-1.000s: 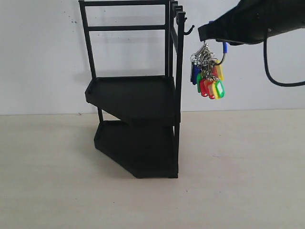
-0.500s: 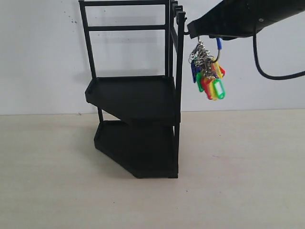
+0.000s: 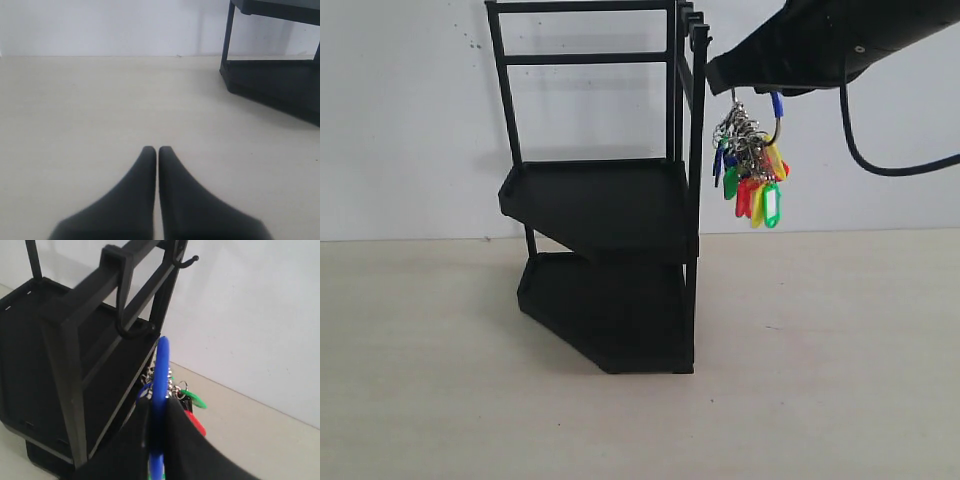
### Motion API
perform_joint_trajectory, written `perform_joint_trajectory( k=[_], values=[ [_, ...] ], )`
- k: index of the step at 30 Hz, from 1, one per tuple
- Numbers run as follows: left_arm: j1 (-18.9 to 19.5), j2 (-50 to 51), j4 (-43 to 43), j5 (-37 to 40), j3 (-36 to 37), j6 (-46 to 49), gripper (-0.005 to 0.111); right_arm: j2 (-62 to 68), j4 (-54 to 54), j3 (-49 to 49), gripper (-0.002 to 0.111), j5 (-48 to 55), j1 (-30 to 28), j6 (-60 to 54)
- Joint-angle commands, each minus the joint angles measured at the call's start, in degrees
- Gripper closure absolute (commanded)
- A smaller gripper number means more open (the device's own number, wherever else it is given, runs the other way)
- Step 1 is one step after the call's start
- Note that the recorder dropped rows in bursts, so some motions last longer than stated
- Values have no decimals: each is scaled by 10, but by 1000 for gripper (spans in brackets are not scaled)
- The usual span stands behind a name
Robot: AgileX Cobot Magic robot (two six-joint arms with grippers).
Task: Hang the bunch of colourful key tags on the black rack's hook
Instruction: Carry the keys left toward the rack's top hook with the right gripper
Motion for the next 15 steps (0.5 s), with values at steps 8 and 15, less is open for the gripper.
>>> perform_joint_trajectory(
  k=[8, 15],
  values=[
    [2, -1, -5, -8, -1, -6, 102, -3, -23, -50, 109, -25, 6, 10],
    [2, -1, -5, -8, -1, -6, 102, -3, -23, -59, 109, 26, 28, -4]
  ],
)
